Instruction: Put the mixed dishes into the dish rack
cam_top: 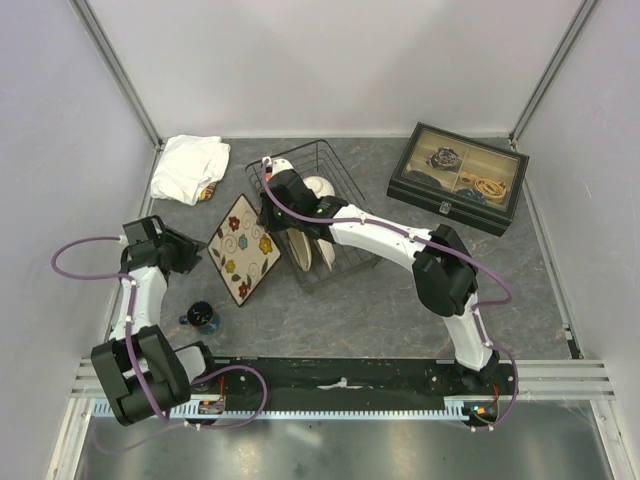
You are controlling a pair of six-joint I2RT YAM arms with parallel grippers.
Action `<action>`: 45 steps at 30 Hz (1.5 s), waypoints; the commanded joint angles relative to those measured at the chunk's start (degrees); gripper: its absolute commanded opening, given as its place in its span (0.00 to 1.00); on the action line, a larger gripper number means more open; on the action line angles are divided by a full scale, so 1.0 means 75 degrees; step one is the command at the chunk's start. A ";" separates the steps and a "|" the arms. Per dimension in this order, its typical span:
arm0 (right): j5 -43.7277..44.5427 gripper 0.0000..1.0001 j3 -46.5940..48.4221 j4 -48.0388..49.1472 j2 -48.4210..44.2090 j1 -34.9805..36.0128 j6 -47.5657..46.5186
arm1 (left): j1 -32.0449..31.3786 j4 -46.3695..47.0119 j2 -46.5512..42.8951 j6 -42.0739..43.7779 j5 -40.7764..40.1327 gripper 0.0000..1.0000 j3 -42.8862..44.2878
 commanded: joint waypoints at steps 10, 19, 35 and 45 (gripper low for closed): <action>0.0686 0.00 0.0270 0.0522 -0.1074 -0.0058 -0.0606 | -0.0873 0.1310 0.0967 -0.0513 0.0230 0.56 -0.0335; 0.0780 0.00 0.0270 0.0405 -0.1203 -0.0046 -0.0712 | -0.1706 0.1463 0.1331 -0.0689 -0.0274 0.57 -0.0405; 0.1120 0.00 0.0259 0.0253 -0.1413 -0.0058 -0.0958 | -0.2198 0.1943 0.1611 -0.0876 -0.0497 0.56 -0.0815; 0.1120 0.00 0.0094 0.0229 -0.1473 -0.0069 -0.1017 | -0.2456 0.2365 0.2186 -0.1041 -0.0626 0.56 -0.0909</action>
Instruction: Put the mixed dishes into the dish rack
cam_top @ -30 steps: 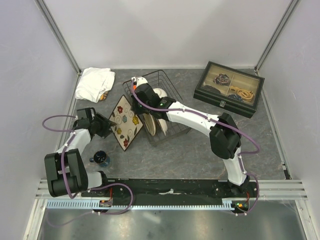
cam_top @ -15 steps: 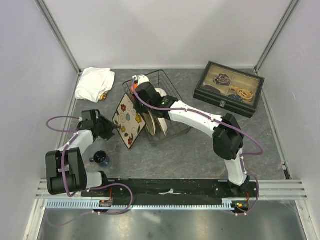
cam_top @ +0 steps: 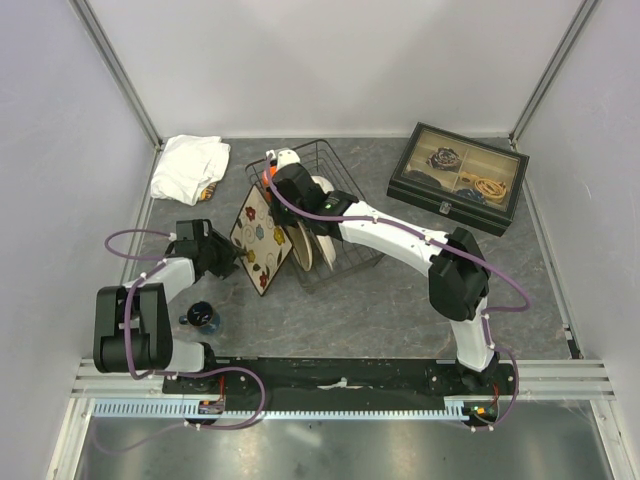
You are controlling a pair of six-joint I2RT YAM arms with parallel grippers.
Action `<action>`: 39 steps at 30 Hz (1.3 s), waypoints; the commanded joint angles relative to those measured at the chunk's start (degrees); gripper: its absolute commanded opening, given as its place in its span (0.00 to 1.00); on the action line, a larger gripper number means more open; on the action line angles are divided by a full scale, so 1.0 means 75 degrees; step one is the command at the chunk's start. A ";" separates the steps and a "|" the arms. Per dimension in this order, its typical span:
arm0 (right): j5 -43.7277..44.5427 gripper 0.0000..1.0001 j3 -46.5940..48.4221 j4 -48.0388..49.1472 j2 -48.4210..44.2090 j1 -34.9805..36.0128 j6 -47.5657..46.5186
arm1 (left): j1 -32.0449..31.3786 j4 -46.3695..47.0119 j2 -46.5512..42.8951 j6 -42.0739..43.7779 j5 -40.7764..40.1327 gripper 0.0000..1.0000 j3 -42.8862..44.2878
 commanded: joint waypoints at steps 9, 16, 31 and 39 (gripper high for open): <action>0.0021 0.29 0.0045 0.0905 -0.0697 -0.0037 -0.0078 | -0.0072 0.0420 0.0421 -0.0251 -0.0221 0.56 -0.0198; -0.0131 0.35 0.0021 0.0905 -0.0498 -0.0038 0.0027 | -0.0060 0.0431 0.0398 -0.0251 -0.0221 0.56 -0.0198; 0.0478 0.55 -0.0213 0.0800 -0.0416 -0.0061 -0.0265 | -0.0072 0.0431 0.0421 -0.0239 -0.0163 0.56 -0.0152; 0.0162 0.57 -0.0225 0.0776 -0.0181 -0.0061 -0.0230 | -0.0072 0.0420 0.0375 -0.0239 -0.0116 0.56 -0.0128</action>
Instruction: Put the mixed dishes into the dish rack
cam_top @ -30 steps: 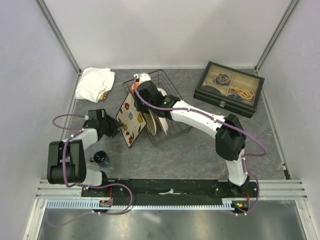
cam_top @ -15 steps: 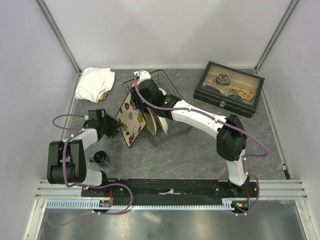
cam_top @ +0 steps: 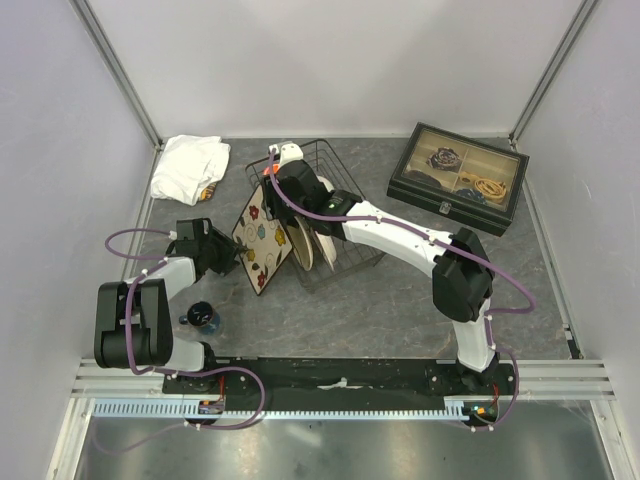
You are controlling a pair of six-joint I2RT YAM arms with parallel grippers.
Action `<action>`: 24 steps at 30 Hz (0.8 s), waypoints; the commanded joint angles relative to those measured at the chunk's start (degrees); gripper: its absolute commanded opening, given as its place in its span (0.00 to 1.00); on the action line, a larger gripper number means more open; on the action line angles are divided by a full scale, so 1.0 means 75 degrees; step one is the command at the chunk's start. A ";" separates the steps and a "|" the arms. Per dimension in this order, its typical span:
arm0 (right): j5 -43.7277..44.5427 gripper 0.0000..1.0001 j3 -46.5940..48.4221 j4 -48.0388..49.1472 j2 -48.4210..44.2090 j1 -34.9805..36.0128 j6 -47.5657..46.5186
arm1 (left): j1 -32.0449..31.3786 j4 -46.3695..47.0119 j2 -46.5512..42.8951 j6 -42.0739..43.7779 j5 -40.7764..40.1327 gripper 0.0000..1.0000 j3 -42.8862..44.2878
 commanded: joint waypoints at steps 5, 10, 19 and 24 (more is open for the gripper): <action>-0.0361 0.57 0.0020 0.0202 0.0187 -0.0058 0.0015 | -0.0049 -0.0166 0.0173 -0.0056 -0.0130 0.56 -0.0058; -0.0572 0.57 0.0020 0.0191 0.0339 -0.0117 0.0074 | -0.0049 -0.0166 0.0173 -0.0055 -0.0142 0.56 -0.0046; -0.0889 0.57 -0.0015 0.0237 0.0609 -0.0199 0.0191 | -0.0060 -0.0166 0.0185 -0.0055 -0.0142 0.56 -0.0035; -0.1100 0.57 -0.0003 0.0261 0.0738 -0.0211 0.0249 | -0.0060 -0.0166 0.0185 -0.0044 -0.0153 0.56 -0.0046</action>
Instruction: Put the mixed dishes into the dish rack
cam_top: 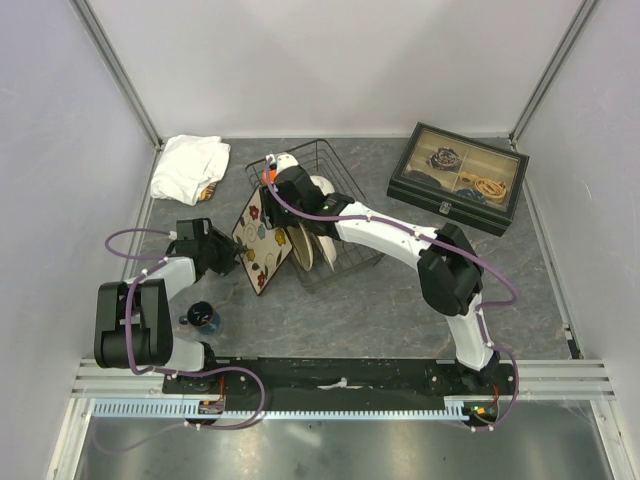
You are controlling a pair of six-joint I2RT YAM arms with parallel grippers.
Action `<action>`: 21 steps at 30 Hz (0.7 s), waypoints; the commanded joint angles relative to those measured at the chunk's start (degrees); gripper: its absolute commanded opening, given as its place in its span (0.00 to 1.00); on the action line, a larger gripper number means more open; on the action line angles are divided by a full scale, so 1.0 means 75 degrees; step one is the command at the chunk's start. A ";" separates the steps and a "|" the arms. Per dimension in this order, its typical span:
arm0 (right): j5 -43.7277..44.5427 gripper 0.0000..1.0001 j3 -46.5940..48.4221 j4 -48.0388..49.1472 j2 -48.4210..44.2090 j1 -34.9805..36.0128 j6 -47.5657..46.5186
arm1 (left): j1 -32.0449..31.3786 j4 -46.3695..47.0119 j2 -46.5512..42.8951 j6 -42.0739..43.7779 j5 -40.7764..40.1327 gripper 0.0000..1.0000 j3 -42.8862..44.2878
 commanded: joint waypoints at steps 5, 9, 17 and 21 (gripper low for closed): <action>-0.0404 0.56 0.0081 0.0253 0.0231 -0.0068 0.0145 | -0.0060 -0.0166 0.0161 -0.0044 -0.0142 0.56 -0.0081; -0.0498 0.54 0.0081 0.0253 0.0290 -0.0080 0.0156 | -0.0060 -0.0166 0.0173 -0.0055 -0.0154 0.56 -0.0070; -0.0557 0.40 0.0081 0.0264 0.0278 -0.0103 0.0180 | -0.0060 -0.0167 0.0197 -0.0044 -0.0142 0.56 -0.0070; -0.0580 0.24 0.0093 0.0288 0.0220 -0.0103 0.0191 | -0.0060 -0.0166 0.0173 -0.0044 -0.0142 0.56 -0.0093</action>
